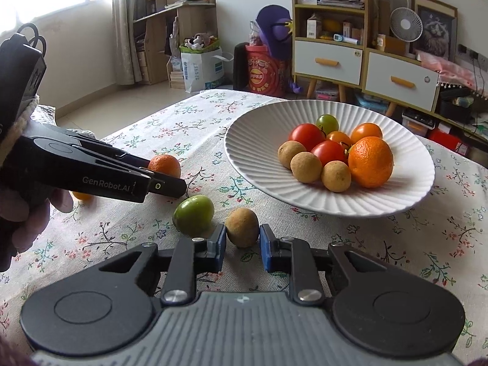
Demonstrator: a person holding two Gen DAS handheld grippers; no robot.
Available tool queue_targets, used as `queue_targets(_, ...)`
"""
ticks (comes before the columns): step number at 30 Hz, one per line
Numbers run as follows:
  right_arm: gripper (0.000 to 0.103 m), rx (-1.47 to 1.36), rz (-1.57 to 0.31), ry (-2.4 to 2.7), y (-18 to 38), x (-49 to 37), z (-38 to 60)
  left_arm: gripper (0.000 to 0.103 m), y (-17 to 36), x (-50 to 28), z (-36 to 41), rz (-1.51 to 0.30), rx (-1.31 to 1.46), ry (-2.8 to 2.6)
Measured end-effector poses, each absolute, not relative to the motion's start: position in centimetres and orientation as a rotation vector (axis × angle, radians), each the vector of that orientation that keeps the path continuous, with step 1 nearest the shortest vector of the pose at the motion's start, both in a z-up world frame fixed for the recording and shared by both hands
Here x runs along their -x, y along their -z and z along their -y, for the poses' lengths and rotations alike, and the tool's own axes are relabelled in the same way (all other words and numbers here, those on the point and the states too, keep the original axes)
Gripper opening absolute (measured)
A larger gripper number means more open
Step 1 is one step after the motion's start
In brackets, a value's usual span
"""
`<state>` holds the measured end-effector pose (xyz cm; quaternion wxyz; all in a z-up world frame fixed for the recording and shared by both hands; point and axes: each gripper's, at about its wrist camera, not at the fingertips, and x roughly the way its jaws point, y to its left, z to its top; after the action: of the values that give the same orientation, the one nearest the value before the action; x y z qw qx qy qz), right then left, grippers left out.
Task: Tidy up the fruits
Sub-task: 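Carry the mandarin and kiwi into the white plate and open both tools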
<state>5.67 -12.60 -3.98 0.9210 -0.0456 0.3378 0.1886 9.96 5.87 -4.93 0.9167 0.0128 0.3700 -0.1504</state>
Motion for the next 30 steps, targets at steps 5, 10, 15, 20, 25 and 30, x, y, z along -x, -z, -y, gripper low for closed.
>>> queue_targets(5,0.021,0.080,-0.704,-0.395,4.0,-5.2,13.3,0.036,4.9,-9.5,-6.2,-0.773,-0.007,0.328)
queue_targets(10,0.021,0.070,-0.712,-0.399,4.0,-4.8,13.7,0.036,4.9,-8.9,-6.8,-0.783,0.014,0.344)
queue_targets(15,0.021,0.061,-0.717,-0.400,3.9,-4.5,14.0,0.036,4.8,-8.5,-7.2,-0.796,0.039,0.351)
queue_targets(20,0.021,0.049,-0.722,-0.398,3.9,-4.2,14.5,0.036,4.6,-8.4,-7.3,-0.806,0.062,0.353)
queue_targets(25,0.021,0.027,-0.730,-0.392,3.7,-3.9,15.1,0.036,4.2,-8.3,-7.3,-0.808,0.080,0.359)
queue_targets(30,0.021,0.004,-0.739,-0.379,3.7,-3.5,15.9,0.036,3.8,-8.2,-7.1,-0.808,0.088,0.365)
